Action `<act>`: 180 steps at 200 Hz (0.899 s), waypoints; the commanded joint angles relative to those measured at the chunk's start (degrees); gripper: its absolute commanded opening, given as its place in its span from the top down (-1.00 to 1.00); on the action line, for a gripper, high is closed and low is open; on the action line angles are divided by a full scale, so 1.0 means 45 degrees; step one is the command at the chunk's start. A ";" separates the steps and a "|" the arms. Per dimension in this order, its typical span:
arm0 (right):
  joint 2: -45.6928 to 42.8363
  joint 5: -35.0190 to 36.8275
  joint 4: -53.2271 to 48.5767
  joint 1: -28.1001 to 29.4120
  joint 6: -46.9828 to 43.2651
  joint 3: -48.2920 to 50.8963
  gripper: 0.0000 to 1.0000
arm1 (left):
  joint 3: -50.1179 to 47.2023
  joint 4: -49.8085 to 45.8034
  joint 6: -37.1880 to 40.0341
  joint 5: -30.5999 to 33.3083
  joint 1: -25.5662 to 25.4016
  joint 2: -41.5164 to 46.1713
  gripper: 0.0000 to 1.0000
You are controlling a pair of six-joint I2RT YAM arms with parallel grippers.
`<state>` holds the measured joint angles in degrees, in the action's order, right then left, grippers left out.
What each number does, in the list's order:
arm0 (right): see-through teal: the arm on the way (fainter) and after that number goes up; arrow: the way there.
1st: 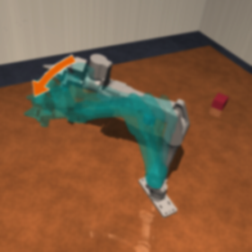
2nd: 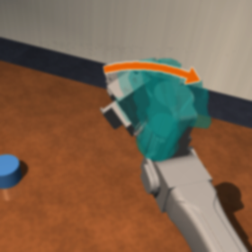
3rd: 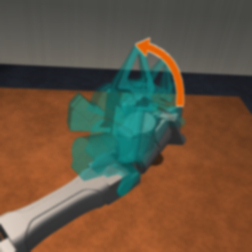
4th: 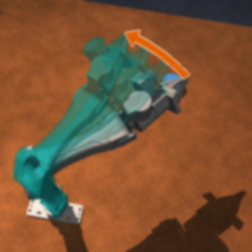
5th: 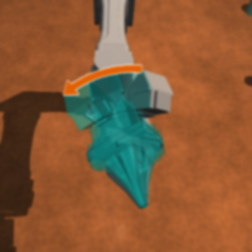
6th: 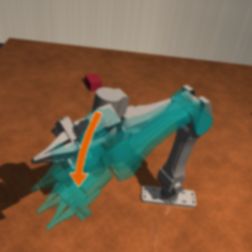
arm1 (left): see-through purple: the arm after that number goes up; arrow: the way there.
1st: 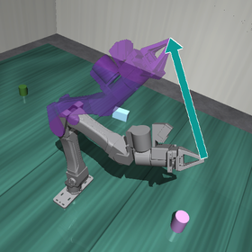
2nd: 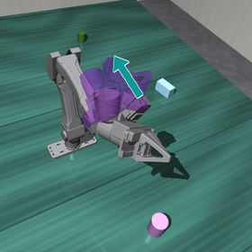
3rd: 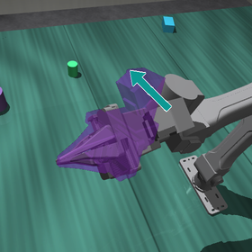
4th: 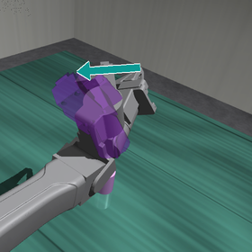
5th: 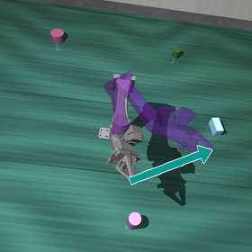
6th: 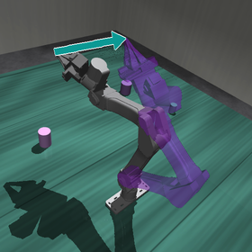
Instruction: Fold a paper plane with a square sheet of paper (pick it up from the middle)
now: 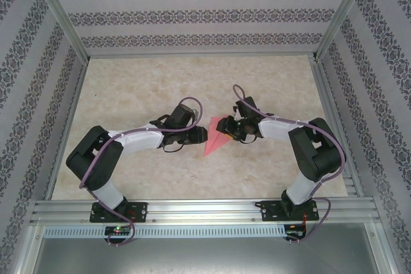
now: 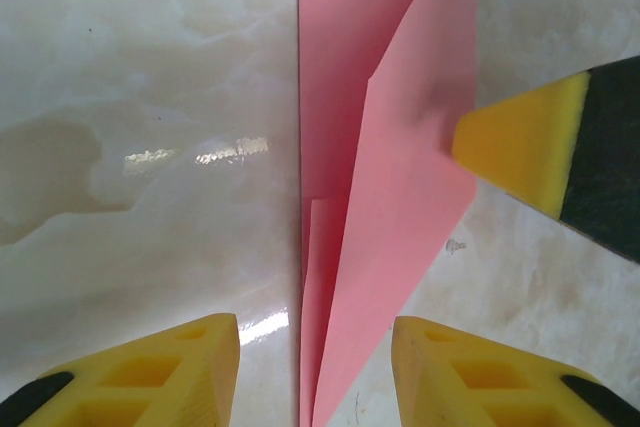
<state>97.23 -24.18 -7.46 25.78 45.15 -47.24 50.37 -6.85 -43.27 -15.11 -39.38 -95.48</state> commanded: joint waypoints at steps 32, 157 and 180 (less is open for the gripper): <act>0.0768 -0.0852 0.1084 0.0188 0.0261 -0.0537 0.10 | 0.0037 0.0935 -0.0505 -0.0523 0.0269 -0.0665 0.10; 0.1121 -0.2382 0.3319 0.0733 0.0535 0.0343 0.34 | -0.0318 0.1466 -0.0893 -0.1011 0.0722 -0.1049 0.12; 0.1283 -0.2321 0.3523 0.0775 0.0552 0.0416 0.60 | -0.0497 0.1571 -0.0953 -0.1133 0.0852 -0.0829 0.12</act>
<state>101.58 -33.61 5.19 28.82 47.20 -46.30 49.58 -2.46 -46.39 -18.94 -36.69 -100.20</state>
